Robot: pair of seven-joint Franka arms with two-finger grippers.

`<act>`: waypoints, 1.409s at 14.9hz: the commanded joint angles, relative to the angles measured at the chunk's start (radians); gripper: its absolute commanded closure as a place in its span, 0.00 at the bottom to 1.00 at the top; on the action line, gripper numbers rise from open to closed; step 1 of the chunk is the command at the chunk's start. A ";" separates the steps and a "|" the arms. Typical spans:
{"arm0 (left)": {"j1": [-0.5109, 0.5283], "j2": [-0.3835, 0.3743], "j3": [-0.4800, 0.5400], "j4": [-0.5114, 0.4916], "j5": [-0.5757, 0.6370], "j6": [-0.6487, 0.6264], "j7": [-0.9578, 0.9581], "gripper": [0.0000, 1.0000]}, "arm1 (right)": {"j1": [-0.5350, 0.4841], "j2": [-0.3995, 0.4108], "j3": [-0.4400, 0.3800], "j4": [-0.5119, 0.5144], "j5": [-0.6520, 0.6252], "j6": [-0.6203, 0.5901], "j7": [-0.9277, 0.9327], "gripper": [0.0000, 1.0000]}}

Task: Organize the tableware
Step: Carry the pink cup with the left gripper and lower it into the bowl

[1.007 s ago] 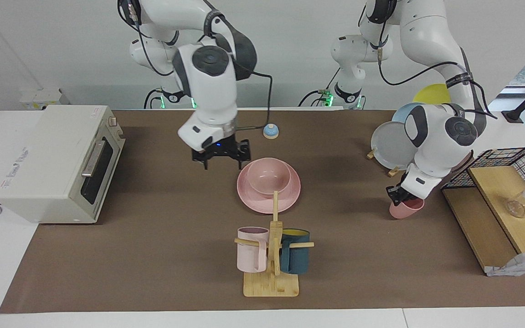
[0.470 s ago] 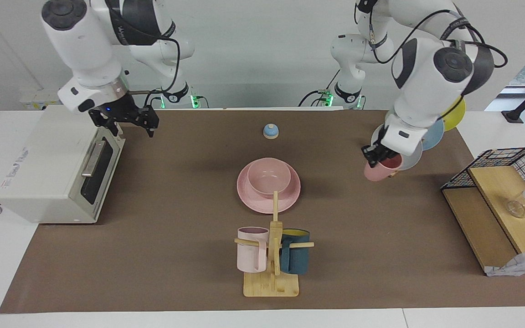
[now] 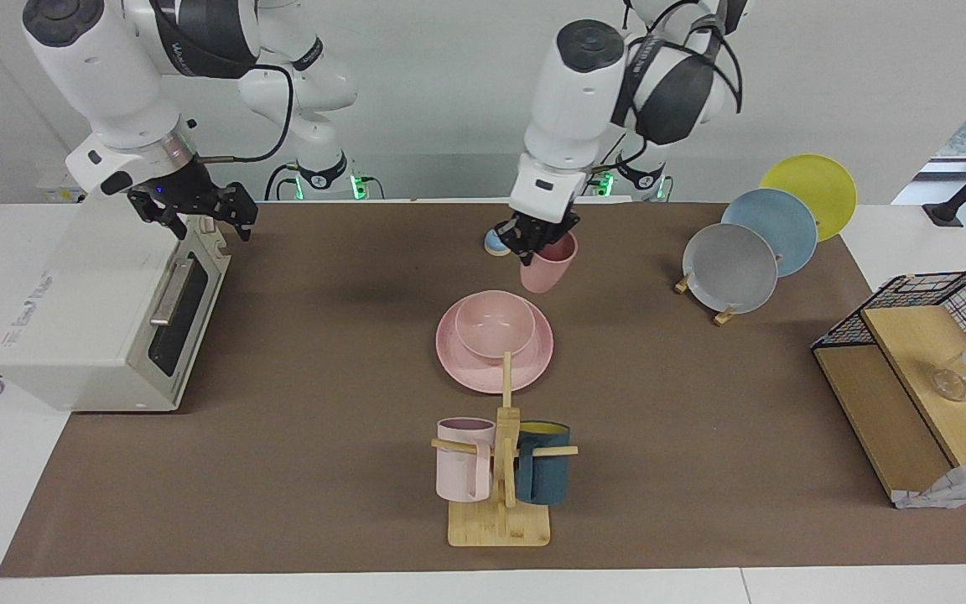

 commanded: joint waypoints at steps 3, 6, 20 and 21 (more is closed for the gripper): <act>-0.055 0.089 0.021 -0.037 0.039 0.141 -0.117 1.00 | -0.005 -0.030 -0.045 0.000 0.001 -0.029 -0.123 0.00; -0.072 0.098 0.021 -0.078 0.048 0.184 -0.152 1.00 | -0.006 -0.033 -0.056 -0.003 0.004 0.001 -0.077 0.00; -0.072 0.157 0.021 -0.144 0.125 0.301 -0.180 1.00 | 0.009 0.022 0.007 0.059 0.035 -0.103 -0.042 0.00; -0.072 0.157 0.021 -0.144 0.125 0.304 -0.180 1.00 | 0.011 0.021 0.007 0.059 0.036 -0.100 -0.040 0.00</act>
